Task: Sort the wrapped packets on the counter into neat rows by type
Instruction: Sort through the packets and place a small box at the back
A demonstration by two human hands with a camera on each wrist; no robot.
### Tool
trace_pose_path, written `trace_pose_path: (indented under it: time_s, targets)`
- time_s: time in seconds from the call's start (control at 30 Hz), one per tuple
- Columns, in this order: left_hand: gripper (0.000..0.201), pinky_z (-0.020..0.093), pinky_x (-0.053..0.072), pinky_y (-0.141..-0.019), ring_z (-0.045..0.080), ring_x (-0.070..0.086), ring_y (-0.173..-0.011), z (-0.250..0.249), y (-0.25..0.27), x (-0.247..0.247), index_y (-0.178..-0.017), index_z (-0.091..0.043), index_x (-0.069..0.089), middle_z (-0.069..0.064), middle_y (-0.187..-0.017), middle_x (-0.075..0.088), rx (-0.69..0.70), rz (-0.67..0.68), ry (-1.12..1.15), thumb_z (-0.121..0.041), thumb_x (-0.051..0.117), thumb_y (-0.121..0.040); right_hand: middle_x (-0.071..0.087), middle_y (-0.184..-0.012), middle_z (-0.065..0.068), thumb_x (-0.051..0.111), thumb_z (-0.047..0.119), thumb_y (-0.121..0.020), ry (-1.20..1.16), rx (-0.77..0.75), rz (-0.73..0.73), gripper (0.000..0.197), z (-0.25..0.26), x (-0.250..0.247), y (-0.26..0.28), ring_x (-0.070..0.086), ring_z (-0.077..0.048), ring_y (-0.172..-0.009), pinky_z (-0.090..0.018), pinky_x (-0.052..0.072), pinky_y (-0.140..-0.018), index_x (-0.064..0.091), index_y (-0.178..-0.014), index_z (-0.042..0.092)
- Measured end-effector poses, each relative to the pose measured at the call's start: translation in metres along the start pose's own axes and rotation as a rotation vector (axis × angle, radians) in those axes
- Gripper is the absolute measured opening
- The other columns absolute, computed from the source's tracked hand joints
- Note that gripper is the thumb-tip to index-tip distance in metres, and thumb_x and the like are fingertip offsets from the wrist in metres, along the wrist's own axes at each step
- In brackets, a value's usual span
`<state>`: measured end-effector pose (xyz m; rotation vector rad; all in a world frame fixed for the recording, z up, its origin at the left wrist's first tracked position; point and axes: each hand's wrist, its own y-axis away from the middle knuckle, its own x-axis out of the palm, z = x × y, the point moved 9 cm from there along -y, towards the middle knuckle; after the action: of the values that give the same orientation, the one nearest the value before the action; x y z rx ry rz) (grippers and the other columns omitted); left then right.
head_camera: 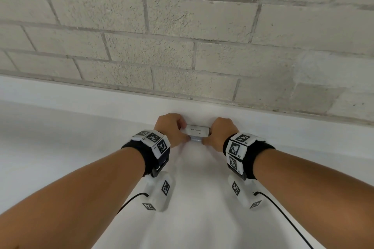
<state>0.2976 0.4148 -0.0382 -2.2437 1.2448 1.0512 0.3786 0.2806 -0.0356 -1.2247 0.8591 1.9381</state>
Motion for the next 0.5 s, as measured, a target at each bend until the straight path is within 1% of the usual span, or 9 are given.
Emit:
trace_pose_path:
  time_s: [0.1,0.27,0.37,0.47,0.5]
  targets:
    - [0.033,0.030,0.053,-0.075,0.018,0.061,-0.079,0.0004,0.0000,0.0011,-0.085,-0.018,0.061,0.006,-0.099,0.068,-0.006,0.004,-0.011,-0.019,0.085,-0.063,0.066,-0.109,-0.011,0.077,0.033,-0.075,-0.001,0.003,-0.002,0.046,-0.0012,0.0005,-0.0003,0.065,-0.026,-0.097,-0.024,0.042,-0.067,0.062,-0.109,0.006]
    - [0.038,0.032,0.055,-0.076,0.024,0.066,-0.088,0.0017,-0.0012,0.0029,-0.089,-0.017,0.060,0.006,-0.098,0.067,-0.013,0.008,-0.022,-0.020,0.086,-0.062,0.065,-0.110,-0.012,0.077,0.033,-0.076,0.004,-0.003,-0.002,0.046,-0.0019,0.0017,-0.0029,0.064,-0.027,-0.098,-0.024,0.041,-0.068,0.061,-0.109,0.005]
    - [0.038,0.033,0.054,-0.077,0.022,0.062,-0.083,0.0021,-0.0030,0.0027,-0.089,-0.016,0.059,0.004,-0.093,0.065,-0.015,0.006,-0.029,-0.020,0.086,-0.062,0.065,-0.110,-0.011,0.076,0.033,-0.077,0.010,-0.007,0.002,0.046,-0.0018,0.0021,-0.0031,0.064,-0.026,-0.096,-0.024,0.041,-0.067,0.059,-0.110,0.005]
    - [0.038,0.032,0.053,-0.076,0.019,0.057,-0.080,0.0024,-0.0030,0.0027,-0.089,-0.016,0.057,0.002,-0.090,0.061,-0.025,0.012,-0.038,-0.018,0.085,-0.064,0.065,-0.109,-0.011,0.075,0.032,-0.077,0.017,-0.007,0.004,0.045,-0.0012,0.0018,-0.0013,0.058,-0.024,-0.083,-0.024,0.041,-0.066,0.060,-0.110,0.005]
    - [0.037,0.031,0.052,-0.075,0.019,0.056,-0.080,0.0024,-0.0018,0.0029,-0.091,-0.016,0.057,0.002,-0.091,0.061,-0.028,0.017,-0.040,-0.018,0.084,-0.065,0.065,-0.109,-0.011,0.075,0.033,-0.077,0.020,-0.011,0.005,0.045,-0.0007,0.0019,-0.0004,0.056,-0.023,-0.081,-0.024,0.041,-0.066,0.060,-0.109,0.005]
